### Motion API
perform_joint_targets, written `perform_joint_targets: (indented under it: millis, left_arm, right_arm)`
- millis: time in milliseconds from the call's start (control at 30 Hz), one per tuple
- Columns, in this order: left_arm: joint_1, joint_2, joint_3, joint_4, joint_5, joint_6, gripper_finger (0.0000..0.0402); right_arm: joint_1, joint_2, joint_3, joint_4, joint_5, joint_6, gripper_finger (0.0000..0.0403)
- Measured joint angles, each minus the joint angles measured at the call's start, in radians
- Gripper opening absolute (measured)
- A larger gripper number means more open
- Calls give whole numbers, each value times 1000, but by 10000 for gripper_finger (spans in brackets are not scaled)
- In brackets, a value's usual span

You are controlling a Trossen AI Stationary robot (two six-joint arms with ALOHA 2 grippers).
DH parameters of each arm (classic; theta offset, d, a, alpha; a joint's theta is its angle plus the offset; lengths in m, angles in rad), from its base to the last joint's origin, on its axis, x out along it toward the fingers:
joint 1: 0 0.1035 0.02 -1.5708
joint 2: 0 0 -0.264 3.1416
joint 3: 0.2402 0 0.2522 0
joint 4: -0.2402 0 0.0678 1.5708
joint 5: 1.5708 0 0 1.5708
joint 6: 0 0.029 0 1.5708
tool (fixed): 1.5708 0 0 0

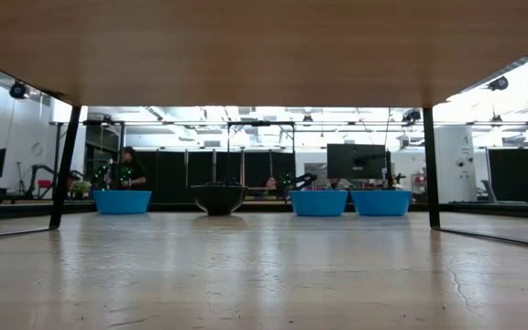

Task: Pick & Place Mini bowls
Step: Stack the bottom white patterned bowl on top of the other white patterned bowl on the shelf

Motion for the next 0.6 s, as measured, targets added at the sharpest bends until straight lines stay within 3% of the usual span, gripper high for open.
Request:
perform_joint_targets:
  millis: [300,600]
  left_arm:
    - [0,0,-2,1,0,-12,154]
    - [0,0,-2,1,0,-29,154]
  right_arm:
    - [151,0,-3,-129,-29,24,13]
    - [299,0,-12,-137,-18,147,13]
